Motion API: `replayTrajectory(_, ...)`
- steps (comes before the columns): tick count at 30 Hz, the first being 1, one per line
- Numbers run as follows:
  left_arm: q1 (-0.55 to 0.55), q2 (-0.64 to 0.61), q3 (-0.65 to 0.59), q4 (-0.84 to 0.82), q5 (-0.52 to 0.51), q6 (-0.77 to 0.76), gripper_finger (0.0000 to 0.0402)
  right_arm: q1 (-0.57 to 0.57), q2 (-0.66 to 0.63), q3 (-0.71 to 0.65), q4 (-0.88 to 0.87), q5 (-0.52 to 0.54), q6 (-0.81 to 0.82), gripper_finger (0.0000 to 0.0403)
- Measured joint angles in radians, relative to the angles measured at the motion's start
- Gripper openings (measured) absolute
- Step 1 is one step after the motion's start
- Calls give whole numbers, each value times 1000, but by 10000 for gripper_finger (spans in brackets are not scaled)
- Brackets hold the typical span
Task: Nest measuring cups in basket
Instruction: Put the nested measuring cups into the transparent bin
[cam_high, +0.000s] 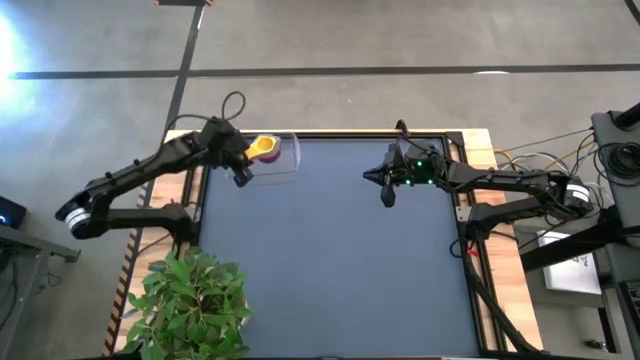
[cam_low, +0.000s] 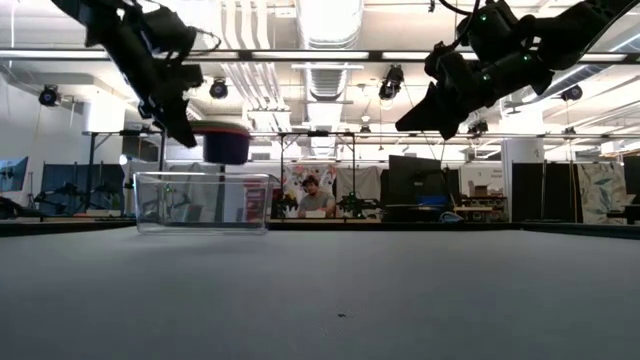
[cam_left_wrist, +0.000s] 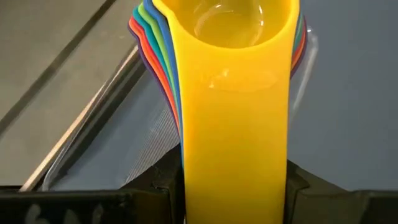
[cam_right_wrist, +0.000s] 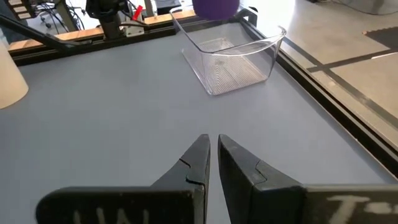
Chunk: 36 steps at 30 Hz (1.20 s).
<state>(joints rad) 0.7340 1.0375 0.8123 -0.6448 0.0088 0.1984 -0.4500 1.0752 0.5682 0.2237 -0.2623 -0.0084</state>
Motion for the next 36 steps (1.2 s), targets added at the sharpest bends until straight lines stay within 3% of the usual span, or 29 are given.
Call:
replayTrajectory(6,99,76,-22,56,77,73,121,0,0,0,-1,0,11,22)
replayTrajectory(29,160,361,-49,93,117,116,120,0,0,0,0,0,-1,22)
replayTrajectory(31,164,368,-50,95,125,105,135,0,0,0,-1,0,0,22)
replayTrajectory(36,166,343,-54,99,113,102,238,0,0,0,0,0,0,22)
